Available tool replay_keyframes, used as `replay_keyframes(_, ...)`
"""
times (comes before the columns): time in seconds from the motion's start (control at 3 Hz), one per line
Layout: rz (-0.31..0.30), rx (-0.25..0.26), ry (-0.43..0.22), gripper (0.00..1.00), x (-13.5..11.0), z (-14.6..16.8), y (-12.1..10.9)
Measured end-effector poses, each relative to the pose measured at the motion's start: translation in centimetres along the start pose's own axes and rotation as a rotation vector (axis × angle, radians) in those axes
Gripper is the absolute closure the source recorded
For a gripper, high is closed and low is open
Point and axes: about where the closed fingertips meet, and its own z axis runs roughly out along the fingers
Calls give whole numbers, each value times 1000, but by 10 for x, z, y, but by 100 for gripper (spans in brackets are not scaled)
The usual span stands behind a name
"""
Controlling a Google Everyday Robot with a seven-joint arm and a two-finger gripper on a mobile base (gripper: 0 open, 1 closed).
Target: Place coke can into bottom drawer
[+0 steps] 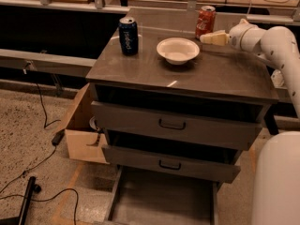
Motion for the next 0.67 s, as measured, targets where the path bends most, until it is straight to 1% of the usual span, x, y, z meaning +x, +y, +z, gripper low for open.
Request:
replay_keyframes(0.33,34,-11,11,0,1,23,4)
replay_keyframes(0.67,57,-59,17,18,-1,38,21)
